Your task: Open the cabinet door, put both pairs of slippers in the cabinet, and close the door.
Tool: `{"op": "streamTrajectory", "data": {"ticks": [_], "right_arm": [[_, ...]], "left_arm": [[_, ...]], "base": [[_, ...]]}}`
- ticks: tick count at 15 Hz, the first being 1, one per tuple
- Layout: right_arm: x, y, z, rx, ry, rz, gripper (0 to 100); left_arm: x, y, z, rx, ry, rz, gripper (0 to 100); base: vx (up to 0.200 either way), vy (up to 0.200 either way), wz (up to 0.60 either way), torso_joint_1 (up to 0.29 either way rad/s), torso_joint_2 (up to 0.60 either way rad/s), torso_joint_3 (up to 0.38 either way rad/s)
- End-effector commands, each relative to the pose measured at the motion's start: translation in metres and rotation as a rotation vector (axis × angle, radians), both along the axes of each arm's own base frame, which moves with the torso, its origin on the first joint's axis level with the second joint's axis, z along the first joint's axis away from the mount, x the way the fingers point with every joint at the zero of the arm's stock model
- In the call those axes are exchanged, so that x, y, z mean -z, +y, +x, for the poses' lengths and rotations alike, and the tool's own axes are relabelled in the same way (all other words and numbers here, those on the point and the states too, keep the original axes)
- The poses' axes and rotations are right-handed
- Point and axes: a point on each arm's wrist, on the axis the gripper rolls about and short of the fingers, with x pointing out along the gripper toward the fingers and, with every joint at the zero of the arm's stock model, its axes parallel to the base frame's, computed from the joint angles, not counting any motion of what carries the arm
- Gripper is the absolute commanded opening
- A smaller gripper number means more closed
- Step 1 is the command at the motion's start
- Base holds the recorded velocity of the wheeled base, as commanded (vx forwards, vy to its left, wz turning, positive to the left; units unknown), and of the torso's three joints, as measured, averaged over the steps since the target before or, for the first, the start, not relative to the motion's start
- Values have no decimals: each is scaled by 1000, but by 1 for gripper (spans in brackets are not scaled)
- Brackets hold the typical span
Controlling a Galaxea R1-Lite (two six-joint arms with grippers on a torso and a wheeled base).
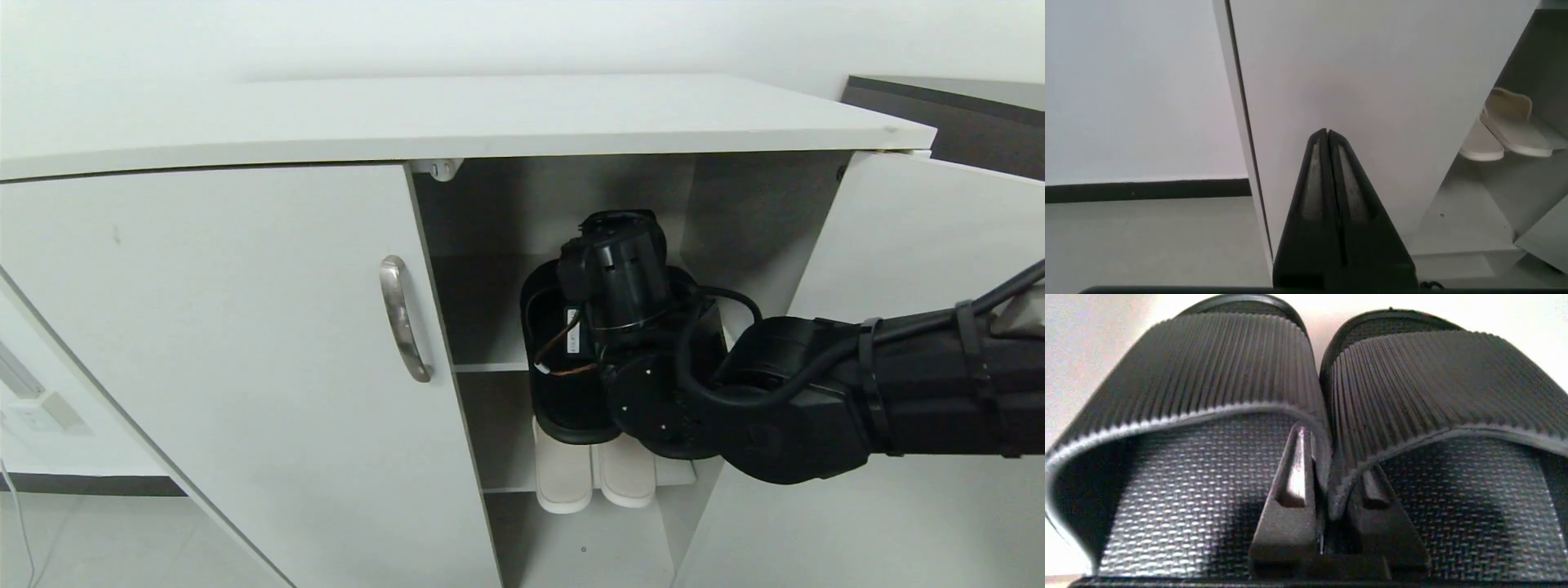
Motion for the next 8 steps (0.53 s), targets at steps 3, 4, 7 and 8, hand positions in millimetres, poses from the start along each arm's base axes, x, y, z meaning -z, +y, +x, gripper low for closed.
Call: {"op": "streamTrajectory", "data": {"ticks": [3, 4, 7, 8], "right_arm": [[-2, 2, 3, -48, 11, 6, 0], [-1, 3, 10, -39, 11, 0, 0], [-5, 5, 23, -26, 28, -14, 0], [-7, 8, 30, -22, 28, -11, 0]], "left_arm": [[0, 0, 0, -1, 0, 0, 0], [0, 0, 0, -1, 0, 0, 0], [0, 0, 0, -2, 0, 0, 0], [0, 0, 0, -2, 0, 0, 0]], "base": [[0, 0, 0, 0, 0, 0], [0, 0, 0, 0, 0, 0], [0, 0, 0, 0, 0, 0], [0, 0, 0, 0, 0, 0]]}}
